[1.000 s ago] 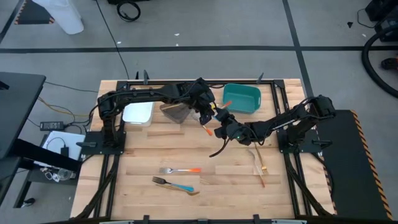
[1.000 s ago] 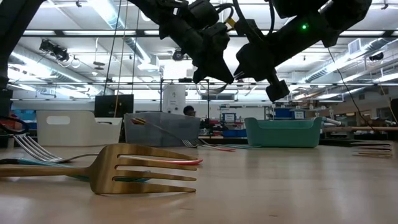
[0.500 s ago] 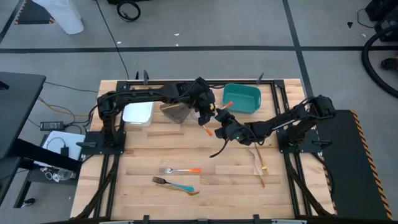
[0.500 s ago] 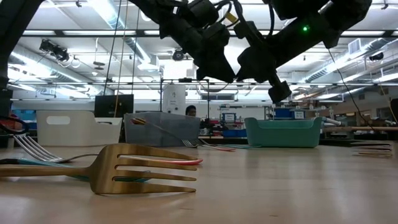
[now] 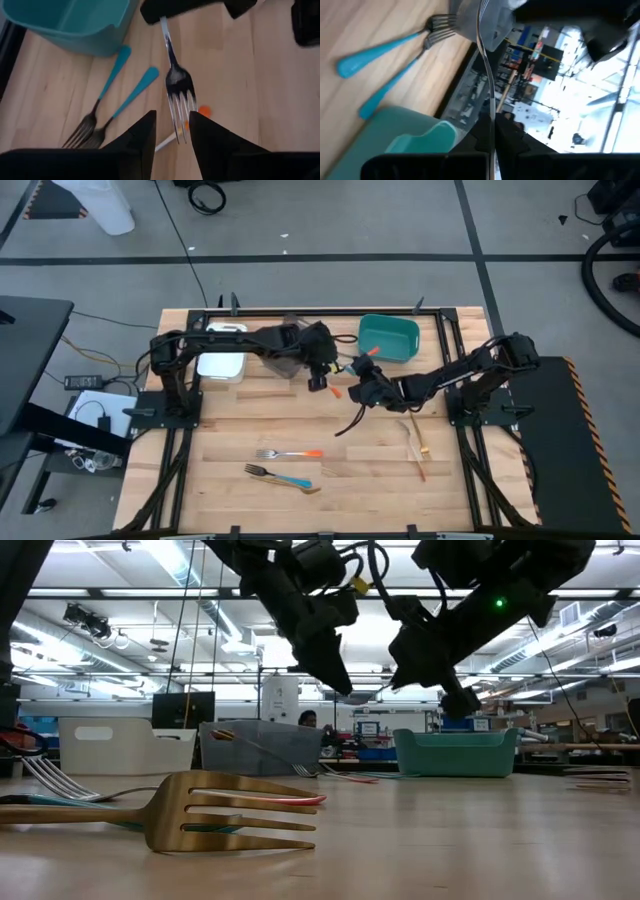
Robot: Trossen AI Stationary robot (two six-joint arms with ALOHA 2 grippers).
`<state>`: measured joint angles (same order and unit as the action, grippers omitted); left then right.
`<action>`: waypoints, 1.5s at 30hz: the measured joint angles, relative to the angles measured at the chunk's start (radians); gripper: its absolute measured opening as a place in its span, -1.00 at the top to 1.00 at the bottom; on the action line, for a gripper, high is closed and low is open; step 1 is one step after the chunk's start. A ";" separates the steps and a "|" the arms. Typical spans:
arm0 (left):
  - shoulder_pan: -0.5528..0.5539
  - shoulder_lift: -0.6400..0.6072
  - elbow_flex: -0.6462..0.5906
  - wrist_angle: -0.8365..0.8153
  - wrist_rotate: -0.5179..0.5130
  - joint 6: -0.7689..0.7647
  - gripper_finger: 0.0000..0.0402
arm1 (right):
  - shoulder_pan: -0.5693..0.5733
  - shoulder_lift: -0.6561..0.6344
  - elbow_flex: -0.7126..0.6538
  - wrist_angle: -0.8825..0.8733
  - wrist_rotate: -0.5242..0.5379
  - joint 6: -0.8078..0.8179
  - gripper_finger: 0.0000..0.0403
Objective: Sort silverware by color (type)
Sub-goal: Put the center orange fork into the green bin
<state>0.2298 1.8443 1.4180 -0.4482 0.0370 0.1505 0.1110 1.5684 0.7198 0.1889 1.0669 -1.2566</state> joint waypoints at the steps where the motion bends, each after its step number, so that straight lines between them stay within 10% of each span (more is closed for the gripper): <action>1: -0.003 -0.006 -0.007 -0.005 -0.011 0.000 0.38 | -0.004 0.000 0.000 -0.013 -0.005 0.020 0.93; 31: -0.164 -0.209 -0.412 0.325 -0.274 -0.114 0.38 | -0.296 -0.197 -0.001 -0.371 -0.172 0.545 0.93; 45: -0.275 -0.225 -0.498 0.344 -0.288 -0.111 0.38 | -0.486 -0.218 -0.001 -0.480 -0.452 0.448 0.93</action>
<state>-0.0448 1.6197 0.9195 -0.1044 -0.2510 0.0394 -0.3749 1.3506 0.7193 -0.2908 0.6144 -0.8084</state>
